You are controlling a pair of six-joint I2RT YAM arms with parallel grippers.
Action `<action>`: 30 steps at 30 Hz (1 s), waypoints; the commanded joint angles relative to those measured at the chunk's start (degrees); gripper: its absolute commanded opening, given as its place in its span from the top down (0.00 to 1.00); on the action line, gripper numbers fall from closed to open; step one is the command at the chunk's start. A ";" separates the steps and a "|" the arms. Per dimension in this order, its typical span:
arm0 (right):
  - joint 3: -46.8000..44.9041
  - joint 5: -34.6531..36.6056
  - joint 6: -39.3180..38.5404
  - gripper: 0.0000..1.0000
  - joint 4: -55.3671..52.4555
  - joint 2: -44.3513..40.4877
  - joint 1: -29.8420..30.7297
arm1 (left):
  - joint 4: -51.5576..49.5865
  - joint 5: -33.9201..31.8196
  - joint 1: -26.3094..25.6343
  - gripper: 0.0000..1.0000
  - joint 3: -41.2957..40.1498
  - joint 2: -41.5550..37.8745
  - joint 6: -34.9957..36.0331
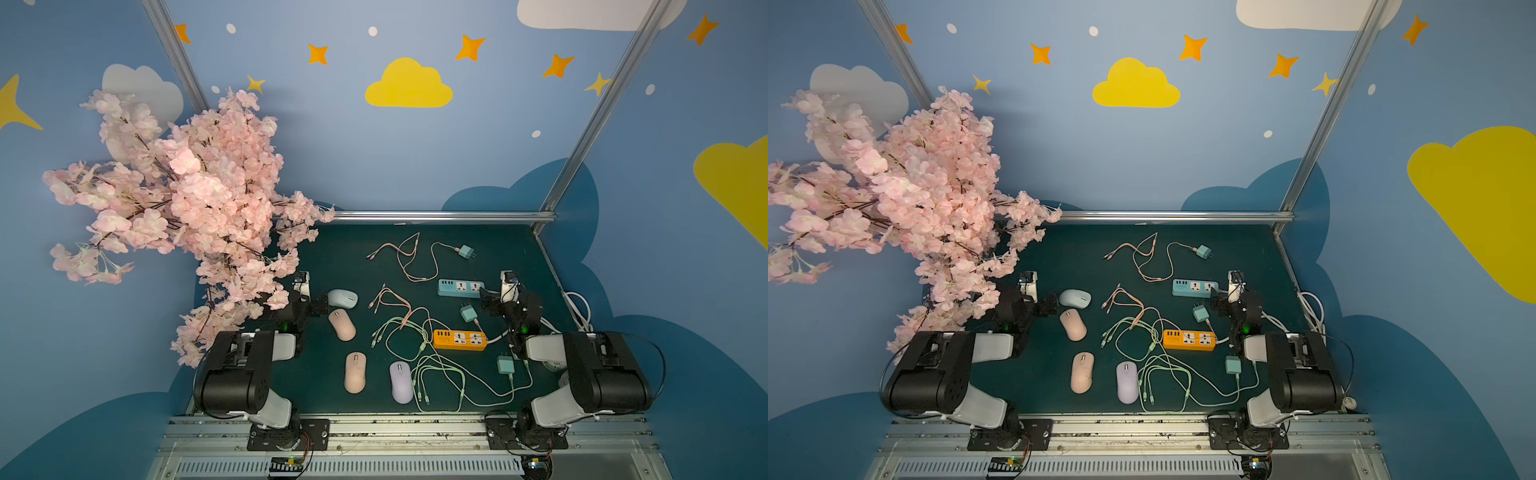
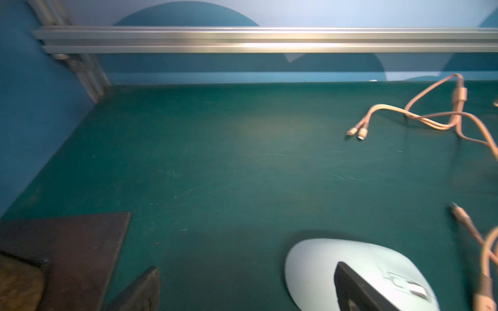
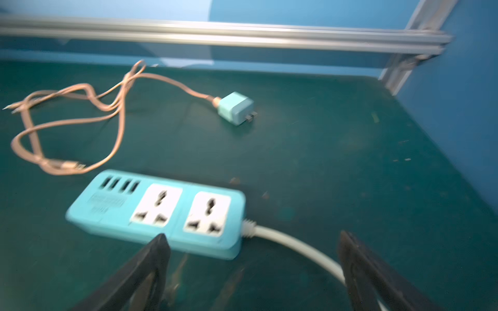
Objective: Unplug the wireless mouse
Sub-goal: Reset both arms
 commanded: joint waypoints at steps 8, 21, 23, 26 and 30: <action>2.33 3.16 2.89 0.02 -4.16 0.04 -1.15 | -0.29 3.55 0.14 0.00 0.15 -0.29 1.08; 2.12 3.51 2.79 0.02 -3.59 0.10 -1.08 | -0.23 3.49 0.09 0.00 0.19 -0.29 1.20; 2.15 3.51 2.79 0.03 -3.61 0.10 -0.91 | -0.20 3.48 0.07 0.00 0.15 -0.29 1.20; 2.17 3.51 2.79 0.02 -3.56 0.10 -0.88 | -0.11 3.39 0.01 0.00 0.07 -0.29 1.25; 2.43 3.62 2.69 0.02 -3.92 0.34 -0.85 | -0.11 3.31 0.00 0.00 0.07 -0.29 1.31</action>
